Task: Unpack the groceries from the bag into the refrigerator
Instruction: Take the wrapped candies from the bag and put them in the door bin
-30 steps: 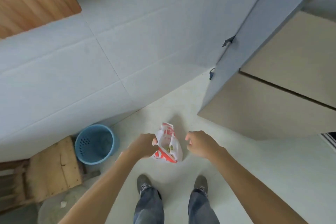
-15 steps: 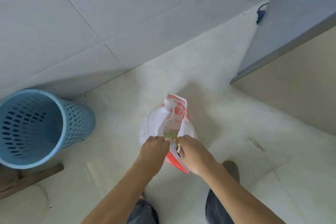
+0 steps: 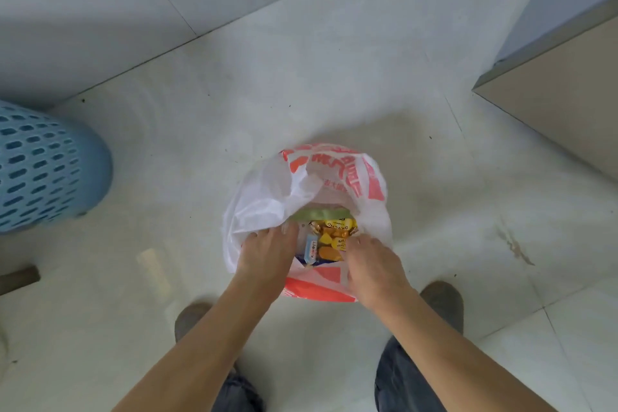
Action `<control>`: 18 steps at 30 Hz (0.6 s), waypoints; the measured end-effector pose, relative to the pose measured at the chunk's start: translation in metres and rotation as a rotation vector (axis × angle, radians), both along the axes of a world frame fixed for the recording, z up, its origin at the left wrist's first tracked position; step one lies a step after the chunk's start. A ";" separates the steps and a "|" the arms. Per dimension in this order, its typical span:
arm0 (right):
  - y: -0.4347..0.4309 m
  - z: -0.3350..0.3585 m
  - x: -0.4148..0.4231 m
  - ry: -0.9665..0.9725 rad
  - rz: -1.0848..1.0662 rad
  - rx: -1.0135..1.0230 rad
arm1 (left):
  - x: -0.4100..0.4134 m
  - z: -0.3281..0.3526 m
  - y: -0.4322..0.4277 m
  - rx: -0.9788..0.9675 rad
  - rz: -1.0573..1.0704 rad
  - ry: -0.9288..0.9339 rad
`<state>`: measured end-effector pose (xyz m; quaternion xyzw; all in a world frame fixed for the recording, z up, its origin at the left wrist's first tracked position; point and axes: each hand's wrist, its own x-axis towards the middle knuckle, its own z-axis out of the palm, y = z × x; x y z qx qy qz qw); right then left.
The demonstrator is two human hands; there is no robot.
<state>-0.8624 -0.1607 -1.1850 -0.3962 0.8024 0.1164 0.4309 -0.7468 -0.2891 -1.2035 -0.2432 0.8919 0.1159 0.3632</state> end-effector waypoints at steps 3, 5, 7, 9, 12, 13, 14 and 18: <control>-0.001 -0.008 -0.010 0.088 -0.074 0.066 | -0.003 -0.008 -0.007 0.035 0.095 0.055; -0.002 -0.014 -0.012 0.147 -0.087 0.071 | -0.008 -0.012 -0.005 0.062 0.103 0.018; -0.004 -0.022 -0.011 0.183 -0.032 0.008 | -0.011 -0.022 0.003 0.102 0.155 0.003; -0.008 -0.031 -0.007 0.167 0.011 -0.131 | -0.019 -0.026 0.017 0.207 0.262 -0.044; -0.013 -0.046 0.000 0.044 -0.050 -0.191 | -0.032 -0.032 0.036 0.241 0.338 -0.024; -0.015 -0.047 0.001 0.029 -0.063 -0.163 | -0.035 -0.034 0.042 0.237 0.338 -0.032; -0.016 -0.052 0.003 0.046 -0.056 -0.160 | -0.035 -0.038 0.049 0.216 0.339 -0.027; -0.014 -0.069 0.021 0.113 -0.109 -0.177 | -0.030 -0.040 0.061 0.085 0.119 -0.037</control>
